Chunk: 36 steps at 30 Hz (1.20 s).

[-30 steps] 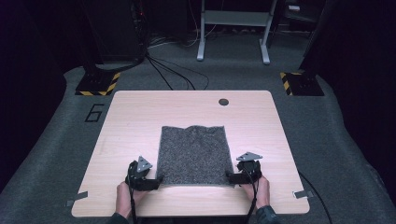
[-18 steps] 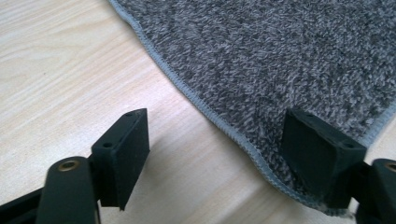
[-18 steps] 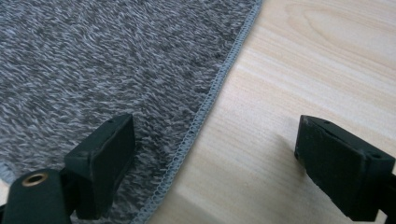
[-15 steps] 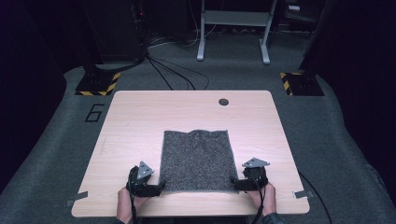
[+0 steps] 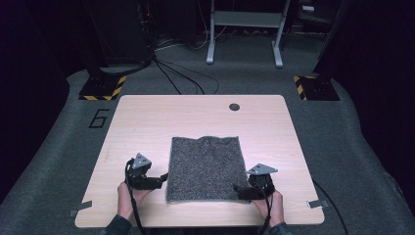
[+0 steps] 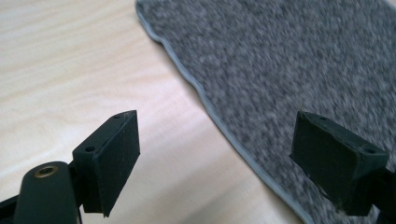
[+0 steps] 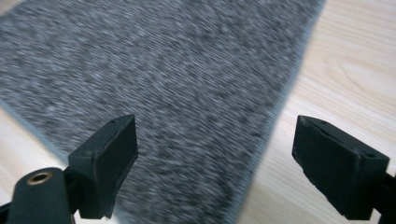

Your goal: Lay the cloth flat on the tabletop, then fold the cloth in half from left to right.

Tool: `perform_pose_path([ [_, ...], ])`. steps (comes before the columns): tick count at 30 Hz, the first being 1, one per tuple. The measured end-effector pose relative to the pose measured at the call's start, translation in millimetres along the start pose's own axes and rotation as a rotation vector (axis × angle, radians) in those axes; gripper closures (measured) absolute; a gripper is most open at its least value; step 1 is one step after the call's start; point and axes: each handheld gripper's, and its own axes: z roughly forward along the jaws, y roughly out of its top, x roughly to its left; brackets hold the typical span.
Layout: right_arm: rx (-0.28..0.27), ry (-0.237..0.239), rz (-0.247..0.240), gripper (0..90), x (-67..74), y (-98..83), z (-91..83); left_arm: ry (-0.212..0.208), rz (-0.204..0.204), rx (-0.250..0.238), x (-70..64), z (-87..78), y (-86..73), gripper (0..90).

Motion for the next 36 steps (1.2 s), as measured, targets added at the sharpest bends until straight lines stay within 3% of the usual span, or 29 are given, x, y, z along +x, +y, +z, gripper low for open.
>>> perform_pose_path([
  [10, -0.012, 0.067, -0.052, 13.7, 35.1, 20.0, 9.0, -0.034, -0.029, 0.016, 20.6, 20.1, 29.2, 15.4],
  [21, -0.009, 0.143, -0.146, 12.8, 75.5, 41.7, 23.0, -0.034, -0.020, 0.014, 36.1, 40.5, 54.7, 15.4],
  [24, -0.009, 0.161, -0.162, 11.5, 85.6, 46.3, 27.3, -0.041, -0.015, 0.034, 39.9, 48.9, 58.8, 15.2],
  [28, -0.023, 0.184, -0.194, 11.0, 99.8, 51.6, 33.4, -0.057, -0.038, 0.042, 45.2, 60.1, 63.0, 15.4],
  [36, 0.010, 0.239, -0.239, 11.1, 130.4, 58.5, 47.6, -0.072, -0.097, 0.053, 55.0, 83.9, 70.3, 17.1],
])
